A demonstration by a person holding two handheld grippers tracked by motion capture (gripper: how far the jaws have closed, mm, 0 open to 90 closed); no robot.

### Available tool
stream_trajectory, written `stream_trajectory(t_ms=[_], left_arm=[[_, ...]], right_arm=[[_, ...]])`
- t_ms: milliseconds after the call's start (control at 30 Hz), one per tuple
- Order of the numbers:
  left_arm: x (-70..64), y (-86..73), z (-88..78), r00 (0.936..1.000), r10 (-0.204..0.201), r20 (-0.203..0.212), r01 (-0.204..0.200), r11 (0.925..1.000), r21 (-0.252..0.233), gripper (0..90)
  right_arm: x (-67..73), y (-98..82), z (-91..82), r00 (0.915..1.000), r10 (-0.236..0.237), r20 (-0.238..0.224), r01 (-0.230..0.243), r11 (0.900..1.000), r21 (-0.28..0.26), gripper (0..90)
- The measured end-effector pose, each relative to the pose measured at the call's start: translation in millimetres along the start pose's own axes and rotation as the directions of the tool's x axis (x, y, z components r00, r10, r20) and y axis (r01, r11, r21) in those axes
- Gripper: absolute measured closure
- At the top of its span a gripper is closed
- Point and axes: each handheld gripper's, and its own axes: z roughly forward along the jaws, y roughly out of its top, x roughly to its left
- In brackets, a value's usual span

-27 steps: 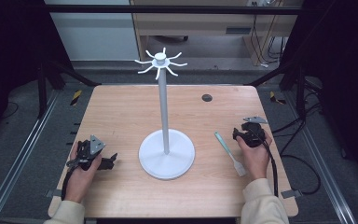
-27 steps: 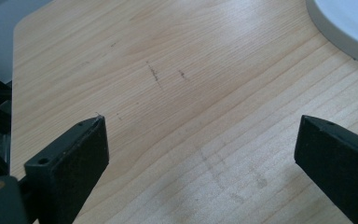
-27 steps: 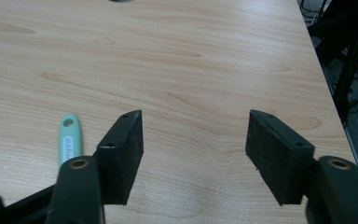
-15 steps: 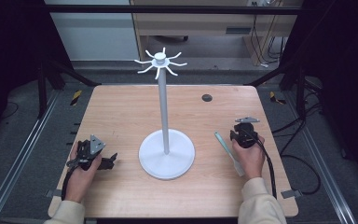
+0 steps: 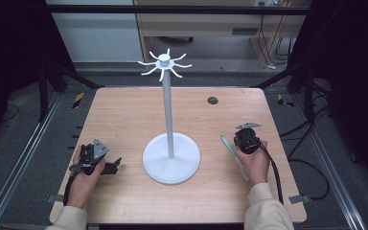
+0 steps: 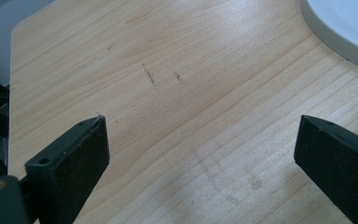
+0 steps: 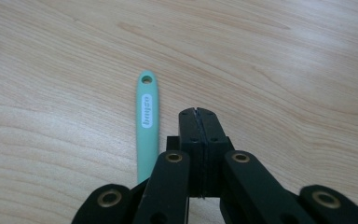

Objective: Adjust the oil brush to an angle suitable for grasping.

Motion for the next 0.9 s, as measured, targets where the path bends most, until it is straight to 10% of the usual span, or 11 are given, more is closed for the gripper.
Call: stream_trajectory(t_ms=[900], left_arm=[[-0.3,-0.1,0.7,1.0000,0.003,0.008,-0.003,1.0000,0.005,2.7]], right_arm=[[8.4,-2.7,12.1,0.9953,-0.008,-0.097,0.014,0.998,0.060,90.0]])
